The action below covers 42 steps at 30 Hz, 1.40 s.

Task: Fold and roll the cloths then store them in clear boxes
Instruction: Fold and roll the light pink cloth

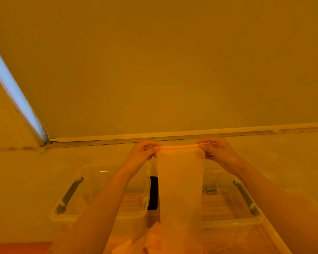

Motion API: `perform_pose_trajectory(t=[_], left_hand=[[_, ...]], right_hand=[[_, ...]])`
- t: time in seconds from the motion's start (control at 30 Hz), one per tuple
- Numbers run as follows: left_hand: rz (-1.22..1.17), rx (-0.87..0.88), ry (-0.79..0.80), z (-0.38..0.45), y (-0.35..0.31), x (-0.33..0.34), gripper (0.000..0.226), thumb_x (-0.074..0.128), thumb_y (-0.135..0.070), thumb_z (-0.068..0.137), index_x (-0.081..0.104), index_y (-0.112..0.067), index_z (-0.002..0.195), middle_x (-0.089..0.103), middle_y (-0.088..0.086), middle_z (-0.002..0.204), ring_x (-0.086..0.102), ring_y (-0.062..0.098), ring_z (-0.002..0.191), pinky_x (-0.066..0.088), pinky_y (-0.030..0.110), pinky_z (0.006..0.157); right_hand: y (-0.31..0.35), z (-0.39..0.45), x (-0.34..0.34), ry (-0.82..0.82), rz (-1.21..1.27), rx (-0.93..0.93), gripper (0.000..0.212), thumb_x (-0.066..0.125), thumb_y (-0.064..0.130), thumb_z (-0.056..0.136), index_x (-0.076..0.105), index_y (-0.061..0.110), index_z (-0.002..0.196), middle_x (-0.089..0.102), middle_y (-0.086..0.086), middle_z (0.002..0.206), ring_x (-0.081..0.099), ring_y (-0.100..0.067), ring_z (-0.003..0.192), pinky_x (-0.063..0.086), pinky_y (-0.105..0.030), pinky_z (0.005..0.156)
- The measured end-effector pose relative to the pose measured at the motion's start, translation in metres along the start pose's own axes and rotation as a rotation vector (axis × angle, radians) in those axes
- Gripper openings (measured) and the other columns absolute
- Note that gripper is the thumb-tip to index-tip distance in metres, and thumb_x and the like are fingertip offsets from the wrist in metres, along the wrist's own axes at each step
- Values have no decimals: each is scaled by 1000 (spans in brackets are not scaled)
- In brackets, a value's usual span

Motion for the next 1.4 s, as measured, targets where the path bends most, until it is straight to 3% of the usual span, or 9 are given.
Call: perform_pose_trajectory(t=[0.13, 0.2, 0.3, 0.43, 0.53, 0.77, 1.1, 1.23, 1.4], left_hand=[[-124, -18, 17, 1, -1, 2, 19, 61, -3, 85, 74, -16, 90, 68, 10, 91, 55, 15, 76, 41, 26, 66], [-148, -28, 18, 1, -3, 3, 20, 61, -2, 84, 75, -16, 87, 68, 10, 88, 54, 14, 74, 39, 25, 65], [-60, -34, 5, 1, -5, 5, 11, 65, -13, 84, 75, -18, 88, 68, -1, 76, 52, 8, 68, 39, 20, 61], [69, -23, -8, 3, -5, 5, 16, 70, -15, 81, 72, -24, 93, 71, -1, 91, 58, 9, 76, 45, 19, 67], [189, -20, -13, 6, -5, 5, 13, 69, -17, 82, 72, -22, 93, 69, -4, 83, 57, 3, 69, 45, 13, 58], [235, -22, 40, 6, -1, 7, 9, 58, -21, 91, 63, -14, 93, 62, 2, 65, 53, -2, 49, 38, 17, 53], [-95, -25, 15, 3, -4, 6, 21, 61, -3, 85, 74, -18, 87, 68, 11, 90, 54, 13, 71, 39, 26, 64], [-34, -41, 4, 2, -5, 6, 11, 66, -15, 83, 75, -21, 87, 68, 5, 83, 53, 11, 70, 40, 22, 63], [108, -26, -14, 1, -4, 5, 18, 70, -15, 81, 71, -30, 91, 70, -3, 91, 59, 10, 78, 47, 16, 63]], right_hand=[[2, -2, 0, -25, 133, 21, 20, 53, -6, 87, 68, 7, 89, 71, -4, 87, 65, -21, 85, 57, -25, 67], [3, -3, -1, -30, 143, 22, 19, 53, -6, 86, 68, 5, 87, 70, -6, 88, 64, -21, 84, 57, -24, 67], [4, -4, -1, -30, 102, 9, 11, 58, 0, 85, 67, 4, 89, 68, -10, 90, 64, -21, 83, 56, -27, 70], [0, -1, -5, -50, 4, 7, 14, 64, -1, 81, 68, 6, 93, 69, -12, 93, 66, -24, 87, 59, -28, 72], [-3, 0, -8, -27, -64, 9, 21, 64, 2, 82, 67, 6, 102, 70, -13, 97, 67, -23, 90, 57, -26, 73], [-4, 0, -4, 21, -124, 33, 8, 57, 7, 89, 63, 10, 93, 67, -14, 97, 66, -26, 88, 57, -32, 74], [2, 0, 1, -40, 110, 44, 17, 53, -2, 87, 68, 5, 91, 67, -11, 97, 62, -26, 93, 54, -33, 76], [3, -3, 2, -36, 44, 22, 13, 57, 6, 88, 69, 7, 91, 68, -10, 93, 64, -22, 88, 56, -30, 75], [-3, -3, -1, -31, -49, 46, 17, 65, 3, 82, 69, 12, 97, 69, -12, 99, 66, -25, 94, 57, -33, 79]])
Point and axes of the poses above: each hand's wrist, its own z-axis towards the middle knuckle, its own x-axis out of the palm, y = z × x, the point moved 1 cm from there along z, towards the middle knuckle
